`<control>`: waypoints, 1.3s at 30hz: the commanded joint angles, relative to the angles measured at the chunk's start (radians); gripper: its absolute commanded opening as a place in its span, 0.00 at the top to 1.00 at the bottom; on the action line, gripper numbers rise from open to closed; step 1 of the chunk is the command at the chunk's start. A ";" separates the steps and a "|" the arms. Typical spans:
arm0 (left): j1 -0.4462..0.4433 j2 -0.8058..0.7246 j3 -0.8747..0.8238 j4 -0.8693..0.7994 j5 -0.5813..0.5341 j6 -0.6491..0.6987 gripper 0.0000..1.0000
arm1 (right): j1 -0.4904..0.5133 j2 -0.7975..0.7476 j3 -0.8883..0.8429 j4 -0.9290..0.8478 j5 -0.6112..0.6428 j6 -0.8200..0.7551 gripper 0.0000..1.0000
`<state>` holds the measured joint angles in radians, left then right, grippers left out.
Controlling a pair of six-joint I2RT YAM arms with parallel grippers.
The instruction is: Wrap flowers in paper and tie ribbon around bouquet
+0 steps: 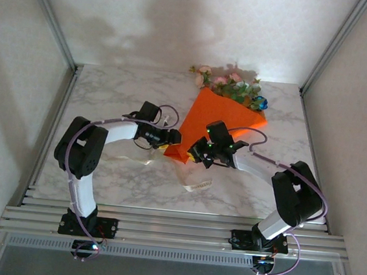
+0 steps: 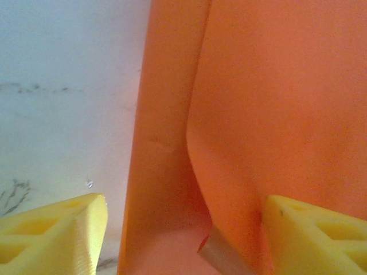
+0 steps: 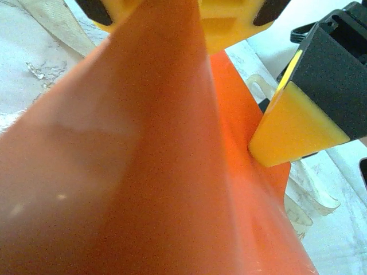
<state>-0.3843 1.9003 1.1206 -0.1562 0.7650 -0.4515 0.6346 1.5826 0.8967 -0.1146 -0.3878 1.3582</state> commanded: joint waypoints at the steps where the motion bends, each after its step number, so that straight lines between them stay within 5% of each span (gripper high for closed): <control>1: -0.004 0.010 -0.028 0.074 0.035 -0.031 0.36 | -0.008 -0.024 -0.014 0.012 -0.004 0.022 1.00; 5: -0.004 -0.006 -0.065 0.137 0.040 -0.069 0.45 | -0.007 -0.024 -0.017 0.010 -0.006 0.022 1.00; 11: -0.003 -0.013 -0.079 0.156 0.026 -0.105 0.90 | -0.009 -0.024 -0.028 0.000 -0.006 0.015 1.00; 14: 0.002 -0.022 -0.089 0.170 0.019 -0.130 0.99 | -0.009 -0.023 -0.028 -0.019 -0.005 0.007 1.00; 17: 0.014 -0.040 -0.109 0.186 0.016 -0.169 1.00 | -0.010 -0.021 -0.019 -0.061 -0.003 -0.009 1.00; 21: 0.038 -0.072 -0.159 0.250 0.020 -0.252 1.00 | -0.009 -0.044 0.025 -0.239 0.039 -0.054 0.59; 23: 0.051 -0.089 -0.180 0.282 0.024 -0.292 1.00 | 0.005 -0.097 0.025 -0.359 0.091 -0.039 0.50; 29: 0.079 -0.132 -0.244 0.399 0.036 -0.405 1.00 | 0.141 -0.198 -0.032 -0.570 0.210 0.207 0.50; 34: 0.079 -0.131 -0.239 0.424 0.055 -0.436 1.00 | 0.245 -0.087 -0.092 -0.372 0.113 0.457 0.53; 39: 0.079 -0.143 -0.231 0.418 0.065 -0.459 1.00 | 0.246 -0.012 -0.101 -0.225 0.104 0.627 0.47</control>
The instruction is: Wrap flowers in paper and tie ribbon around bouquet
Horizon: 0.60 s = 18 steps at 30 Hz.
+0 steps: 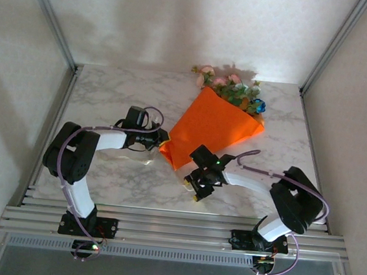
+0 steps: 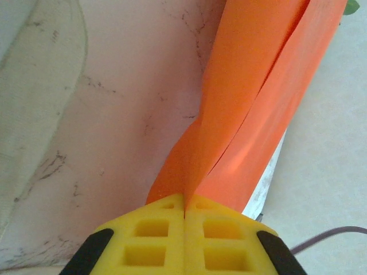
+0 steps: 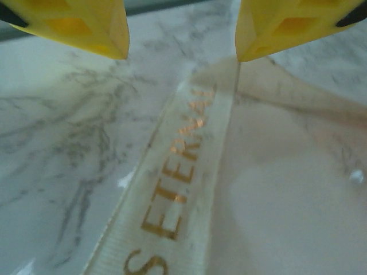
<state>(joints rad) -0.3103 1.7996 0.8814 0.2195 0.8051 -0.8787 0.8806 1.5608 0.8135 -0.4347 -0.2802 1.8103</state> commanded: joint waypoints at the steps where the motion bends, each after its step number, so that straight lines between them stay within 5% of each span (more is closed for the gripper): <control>1: 0.005 -0.049 0.008 0.043 0.026 -0.036 1.00 | 0.000 0.013 -0.029 0.134 0.009 0.209 0.46; 7: 0.005 -0.090 -0.011 0.074 0.031 -0.084 1.00 | -0.003 0.046 -0.039 0.157 0.042 0.293 0.47; 10: 0.005 -0.108 -0.018 0.083 0.036 -0.105 1.00 | -0.021 0.070 -0.064 0.189 0.059 0.309 0.66; 12: 0.005 -0.115 -0.026 0.095 0.041 -0.126 1.00 | -0.053 0.082 -0.068 0.171 0.065 0.288 0.98; 18: -0.011 -0.158 -0.069 0.119 0.038 -0.222 1.00 | -0.244 -0.029 -0.074 0.015 0.183 0.096 1.00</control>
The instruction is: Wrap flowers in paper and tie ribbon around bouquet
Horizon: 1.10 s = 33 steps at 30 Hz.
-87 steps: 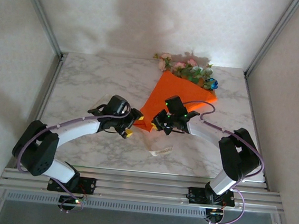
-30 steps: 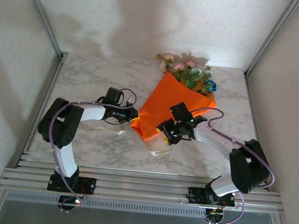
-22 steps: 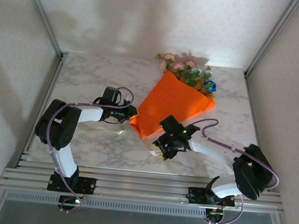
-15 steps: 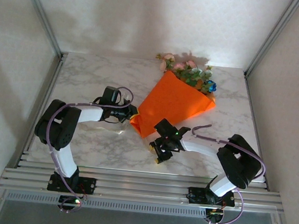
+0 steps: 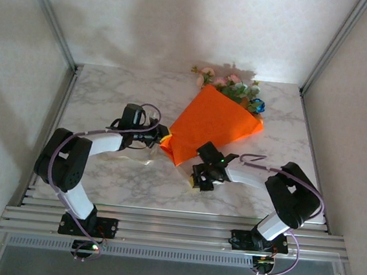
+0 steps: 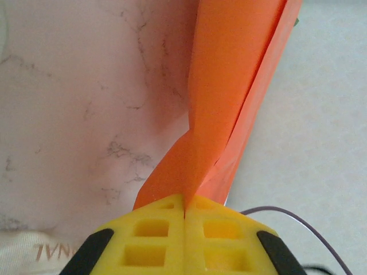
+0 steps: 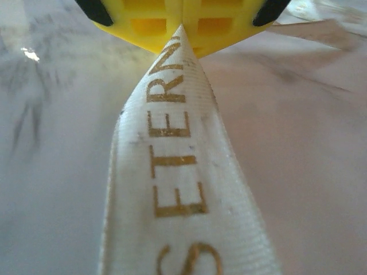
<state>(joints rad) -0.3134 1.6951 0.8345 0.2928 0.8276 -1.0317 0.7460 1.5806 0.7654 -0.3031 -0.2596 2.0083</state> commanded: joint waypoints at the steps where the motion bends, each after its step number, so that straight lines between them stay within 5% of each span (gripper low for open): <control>1: -0.014 -0.067 -0.028 0.045 0.008 -0.081 1.00 | -0.141 -0.066 -0.037 -0.125 0.166 -0.133 1.00; 17: -0.297 -0.157 -0.265 0.324 -0.204 -0.398 1.00 | -0.794 -0.214 -0.067 -0.255 0.159 -0.618 1.00; 29: -0.454 0.011 -0.245 0.357 -0.203 -0.397 1.00 | -0.850 -0.181 0.037 -0.315 0.184 -0.701 1.00; 33: -0.478 0.058 -0.188 0.270 -0.159 -0.359 0.76 | -0.850 -0.190 0.044 -0.328 0.198 -0.716 1.00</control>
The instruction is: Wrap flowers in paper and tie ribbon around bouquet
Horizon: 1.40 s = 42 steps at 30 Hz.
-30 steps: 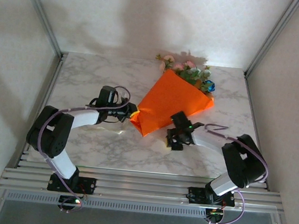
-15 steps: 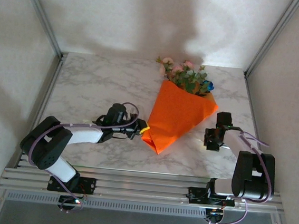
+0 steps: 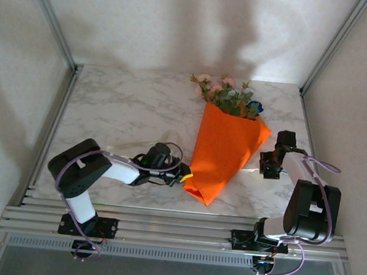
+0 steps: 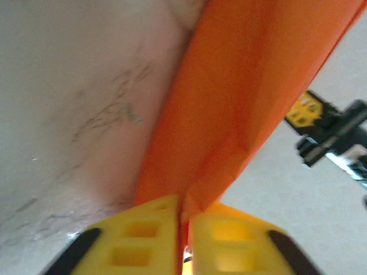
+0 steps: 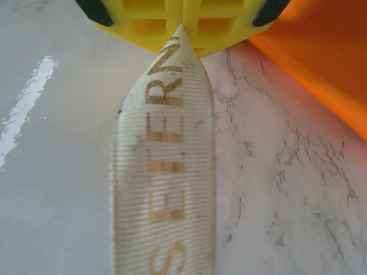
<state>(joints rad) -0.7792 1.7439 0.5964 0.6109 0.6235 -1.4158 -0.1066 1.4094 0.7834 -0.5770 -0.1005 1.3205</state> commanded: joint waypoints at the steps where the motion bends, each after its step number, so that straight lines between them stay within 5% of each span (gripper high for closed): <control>1: -0.012 -0.001 0.063 -0.093 0.047 0.044 0.69 | 0.003 -0.015 0.032 -0.055 0.044 -0.035 1.00; 6: 0.009 -0.131 0.249 -0.656 -0.067 0.288 0.36 | 0.002 0.011 0.072 -0.053 0.052 -0.061 1.00; 10: 0.090 -0.226 0.321 -0.945 -0.205 0.401 0.30 | 0.003 0.038 0.114 -0.053 0.053 -0.069 1.00; 18: 0.381 -0.192 0.374 -1.023 -0.267 0.460 0.28 | 0.007 0.059 0.191 -0.076 0.068 -0.093 1.00; 25: 0.445 -0.230 0.397 -1.166 -0.479 0.569 0.37 | 0.006 0.046 0.254 -0.136 0.121 -0.124 1.00; 29: 0.490 -0.248 0.411 -1.156 -0.488 0.615 0.42 | -0.001 0.043 0.298 -0.181 0.169 -0.151 1.00; 33: 0.468 -0.141 0.540 -1.064 -0.358 0.765 0.44 | -0.014 0.051 0.303 -0.182 0.171 -0.167 1.00; 38: 0.354 0.181 0.891 -1.246 -0.445 1.066 0.47 | -0.017 0.060 0.297 -0.176 0.165 -0.167 1.00; 42: 0.315 0.344 1.034 -1.327 -0.502 1.151 0.42 | -0.029 0.060 0.327 -0.199 0.177 -0.187 1.00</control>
<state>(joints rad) -0.4435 2.0148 1.5852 -0.5632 0.1852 -0.4141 -0.1207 1.4570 1.0683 -0.7307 0.0349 1.1591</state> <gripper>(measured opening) 0.568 0.057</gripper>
